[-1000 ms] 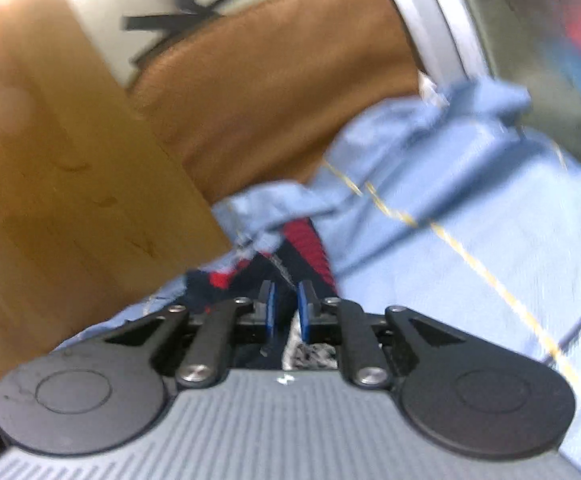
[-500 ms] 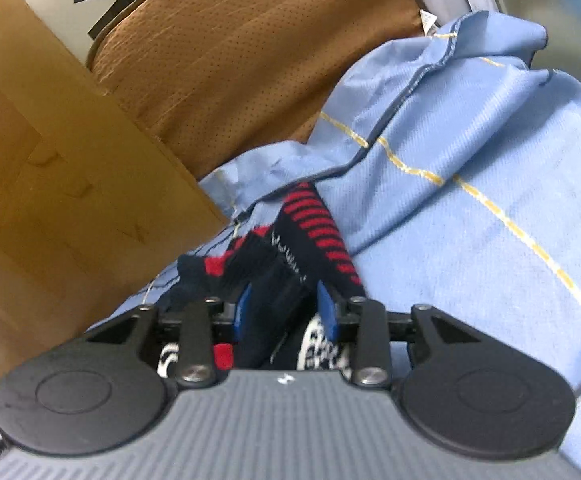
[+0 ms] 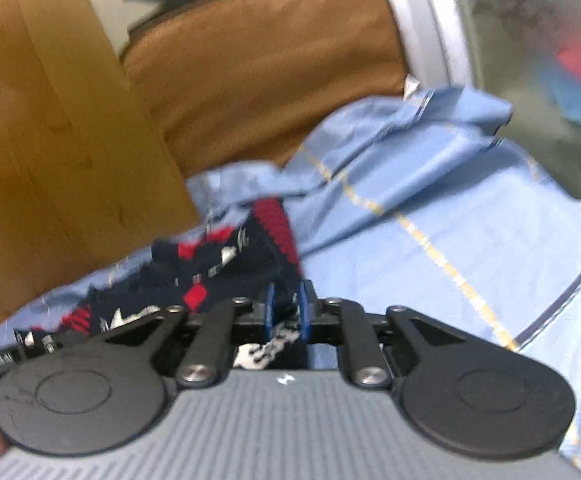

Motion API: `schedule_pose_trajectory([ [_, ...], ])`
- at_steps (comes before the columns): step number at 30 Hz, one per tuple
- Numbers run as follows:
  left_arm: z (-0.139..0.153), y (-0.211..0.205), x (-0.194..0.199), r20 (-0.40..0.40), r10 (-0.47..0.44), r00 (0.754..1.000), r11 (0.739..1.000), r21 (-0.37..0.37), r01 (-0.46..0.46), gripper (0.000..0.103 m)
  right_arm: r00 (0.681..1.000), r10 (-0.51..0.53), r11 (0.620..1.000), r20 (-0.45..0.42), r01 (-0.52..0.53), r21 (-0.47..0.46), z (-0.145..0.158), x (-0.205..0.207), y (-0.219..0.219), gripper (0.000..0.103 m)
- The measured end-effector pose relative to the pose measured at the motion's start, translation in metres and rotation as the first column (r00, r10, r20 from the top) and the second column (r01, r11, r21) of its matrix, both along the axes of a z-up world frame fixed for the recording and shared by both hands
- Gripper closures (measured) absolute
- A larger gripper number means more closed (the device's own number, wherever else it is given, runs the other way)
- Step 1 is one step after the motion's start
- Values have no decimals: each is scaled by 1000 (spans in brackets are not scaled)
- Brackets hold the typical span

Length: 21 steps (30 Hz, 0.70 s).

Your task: Fold small clothes

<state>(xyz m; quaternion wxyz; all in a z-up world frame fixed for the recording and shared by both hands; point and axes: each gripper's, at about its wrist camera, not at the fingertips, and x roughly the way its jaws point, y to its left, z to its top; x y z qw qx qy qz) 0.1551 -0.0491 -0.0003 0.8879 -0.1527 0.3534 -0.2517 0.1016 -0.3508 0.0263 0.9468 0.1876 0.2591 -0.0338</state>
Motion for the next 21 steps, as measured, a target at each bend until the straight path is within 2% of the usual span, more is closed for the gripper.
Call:
schedule_pose_trajectory([
  [4,8,15,-5,41,35,999,995,-93,-31,71,996,47,999,70,-46,-12,15,-7,9,85],
  [6,14,19,-10,84,19,996,990,-142,-7,71,992,101,995,78,-99,-22,18,-7,20,85],
  [7,17,16,-14,108,-5,994,989,-144,20,71,989,129,991,72,-128,-23,16,-3,27,85],
  [11,17,-4,-19,121,-139,983,984,-91,150,73,975,220,975,-12,-220,4,3,17,42,85],
  [12,14,-11,-18,106,-171,980,982,-58,178,73,973,225,974,-50,-225,6,-3,22,43,85],
  [13,9,-19,-16,82,-183,980,983,2,184,73,971,221,975,-95,-222,-1,-12,27,43,91],
  [14,2,-26,-13,54,-185,981,981,67,181,78,972,218,976,-92,-219,-3,-20,29,40,93],
  [17,4,-20,-11,48,-175,983,984,32,174,78,974,211,977,-77,-211,10,-21,28,35,95],
  [19,8,-8,-9,46,-140,989,990,1,140,76,976,206,978,-67,-204,34,-19,23,33,90],
  [21,20,11,-10,74,-72,995,997,-26,74,66,974,222,975,-35,-221,36,-16,12,37,81],
])
